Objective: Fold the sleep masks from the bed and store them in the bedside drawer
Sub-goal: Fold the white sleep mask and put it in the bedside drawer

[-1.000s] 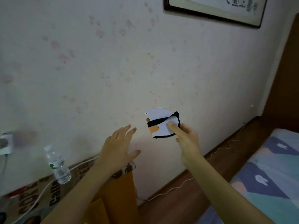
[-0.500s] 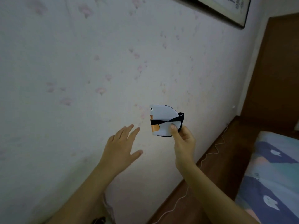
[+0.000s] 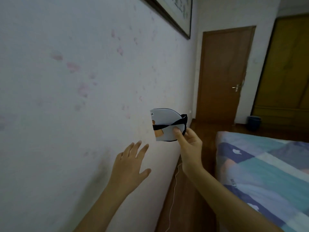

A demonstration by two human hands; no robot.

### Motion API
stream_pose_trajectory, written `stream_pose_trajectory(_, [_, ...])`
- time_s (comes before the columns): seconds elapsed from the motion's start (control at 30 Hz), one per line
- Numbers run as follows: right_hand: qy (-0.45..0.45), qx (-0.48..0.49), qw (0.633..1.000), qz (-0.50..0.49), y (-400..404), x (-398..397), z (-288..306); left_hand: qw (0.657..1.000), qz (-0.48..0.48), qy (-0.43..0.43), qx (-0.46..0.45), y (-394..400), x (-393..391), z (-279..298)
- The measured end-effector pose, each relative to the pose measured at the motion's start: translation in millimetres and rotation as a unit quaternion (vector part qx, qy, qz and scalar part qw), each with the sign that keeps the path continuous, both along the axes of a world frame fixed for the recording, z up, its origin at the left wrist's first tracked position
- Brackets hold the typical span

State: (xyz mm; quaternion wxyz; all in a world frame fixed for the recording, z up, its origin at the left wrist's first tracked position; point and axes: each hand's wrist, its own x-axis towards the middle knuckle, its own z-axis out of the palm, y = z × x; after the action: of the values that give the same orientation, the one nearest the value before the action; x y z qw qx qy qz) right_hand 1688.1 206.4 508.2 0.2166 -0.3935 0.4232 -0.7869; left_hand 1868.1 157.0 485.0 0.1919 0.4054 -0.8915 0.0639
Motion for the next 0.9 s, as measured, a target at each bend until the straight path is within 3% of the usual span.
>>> stream_pose_trajectory(0.3, [0.004, -0.007, 0.997, -0.078, -115.1, -161.5, -2.9, 0.995, -0.064, -0.028, -0.067, -164.5, -184.0, -16.4])
stream_pose_trajectory(0.53, [-0.036, 0.018, 0.994, -0.105, -204.9, -318.5, 8.7, 0.993, -0.098, -0.005, -0.062, -272.4, -342.7, -0.2])
stream_pose_trajectory(0.77, [-0.161, 0.060, 0.984, -0.039, -308.2, -447.0, -0.1, 0.987, -0.144, 0.012, -0.065, -387.6, -483.1, 1.1])
stream_pose_trajectory(0.9, [-0.289, 0.055, 0.950, 0.106, -382.7, -519.4, 1.7, 0.982, -0.166, 0.008, -0.087, -469.6, -562.1, 0.6])
